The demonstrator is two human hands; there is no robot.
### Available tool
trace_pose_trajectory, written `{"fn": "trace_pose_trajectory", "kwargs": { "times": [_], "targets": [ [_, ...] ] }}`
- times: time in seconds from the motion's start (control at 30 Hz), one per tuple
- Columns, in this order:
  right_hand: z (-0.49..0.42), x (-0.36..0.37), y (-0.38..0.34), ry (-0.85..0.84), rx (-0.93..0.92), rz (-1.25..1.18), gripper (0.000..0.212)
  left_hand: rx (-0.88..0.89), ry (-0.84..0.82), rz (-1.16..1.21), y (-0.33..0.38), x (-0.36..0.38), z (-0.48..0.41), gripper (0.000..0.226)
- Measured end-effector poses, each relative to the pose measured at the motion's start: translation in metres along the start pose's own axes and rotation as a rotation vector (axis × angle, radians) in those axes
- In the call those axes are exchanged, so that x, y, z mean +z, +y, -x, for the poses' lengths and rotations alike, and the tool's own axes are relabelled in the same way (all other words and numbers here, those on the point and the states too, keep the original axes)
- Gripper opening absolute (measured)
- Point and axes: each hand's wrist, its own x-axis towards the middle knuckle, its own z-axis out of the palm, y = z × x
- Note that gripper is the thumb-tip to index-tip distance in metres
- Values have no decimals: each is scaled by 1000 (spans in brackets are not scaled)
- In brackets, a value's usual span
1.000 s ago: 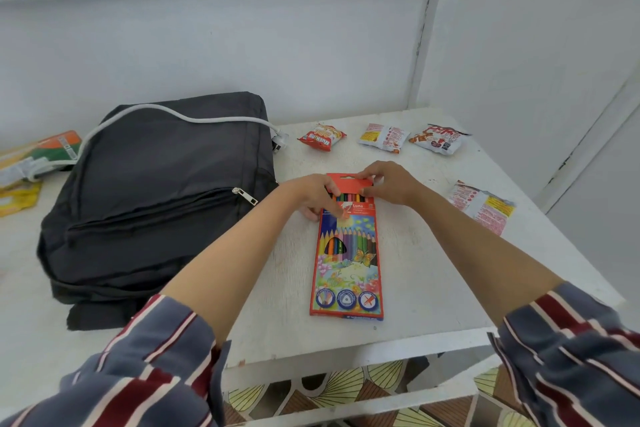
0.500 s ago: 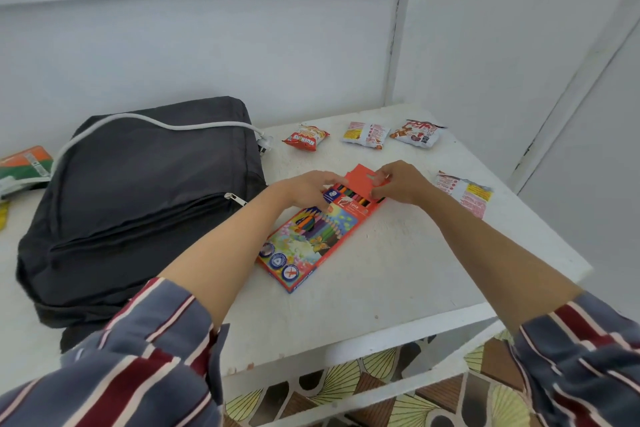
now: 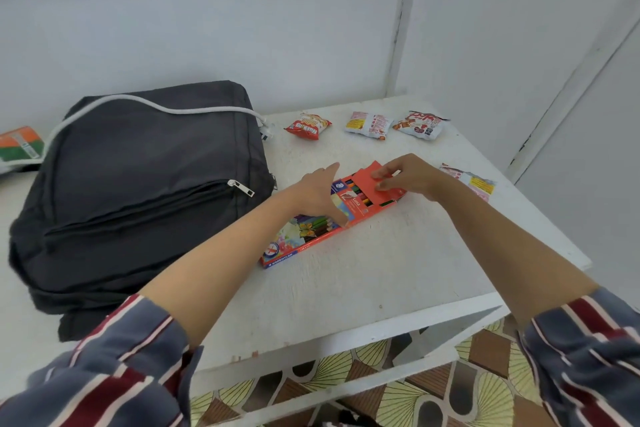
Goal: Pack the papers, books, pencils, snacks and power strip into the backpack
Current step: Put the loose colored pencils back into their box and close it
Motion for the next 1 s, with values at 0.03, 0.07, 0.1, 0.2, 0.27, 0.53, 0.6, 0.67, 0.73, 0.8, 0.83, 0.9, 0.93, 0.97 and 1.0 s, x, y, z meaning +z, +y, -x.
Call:
{"fn": "trace_pose_trajectory", "kwargs": {
  "times": [0.03, 0.07, 0.1, 0.2, 0.27, 0.53, 0.6, 0.67, 0.73, 0.8, 0.83, 0.9, 0.93, 0.97, 1.0],
  "targets": [
    [-1, 0, 1, 4, 4, 2, 34, 8, 6, 12, -1, 0, 0, 114],
    [-1, 0, 1, 11, 6, 10, 33, 17, 11, 22, -1, 0, 1, 113],
    [-2, 0, 2, 21, 7, 21, 33, 24, 12, 30, -1, 0, 1, 112],
    [-2, 1, 6, 47, 2, 30, 33, 42, 9, 63, -2, -1, 1, 109],
    [-1, 2, 8, 54, -5, 35, 33, 55, 8, 67, -2, 0, 1, 108],
    [7, 17, 0, -12, -63, 63, 28, 81, -24, 68, 4, 0, 0, 106],
    [8, 20, -3, -27, -75, 84, 25, 85, -25, 60, 4, 0, -1, 106],
    [9, 19, -4, -48, -75, 78, 24, 80, -35, 62, 3, 0, -1, 105],
    [9, 14, -4, -64, -77, 47, 25, 69, -50, 62, 2, -1, -1, 106],
    [8, 10, -3, -53, -68, -13, 32, 58, -78, 37, 1, -3, 1, 111],
    [8, 9, -3, -46, -59, -32, 36, 57, -87, 5, 1, -4, 1, 114],
    [7, 9, -3, -32, -47, -42, 45, 62, -86, -38, 2, -4, 1, 118],
    [6, 10, -3, -25, -43, -40, 48, 66, -81, -35, 3, -3, 1, 117],
    [6, 10, -3, -18, -37, -40, 51, 72, -76, -25, 4, -3, 0, 117],
    [7, 11, -3, -13, -32, -46, 54, 79, -75, -14, 4, -3, 0, 117]
  ]
}}
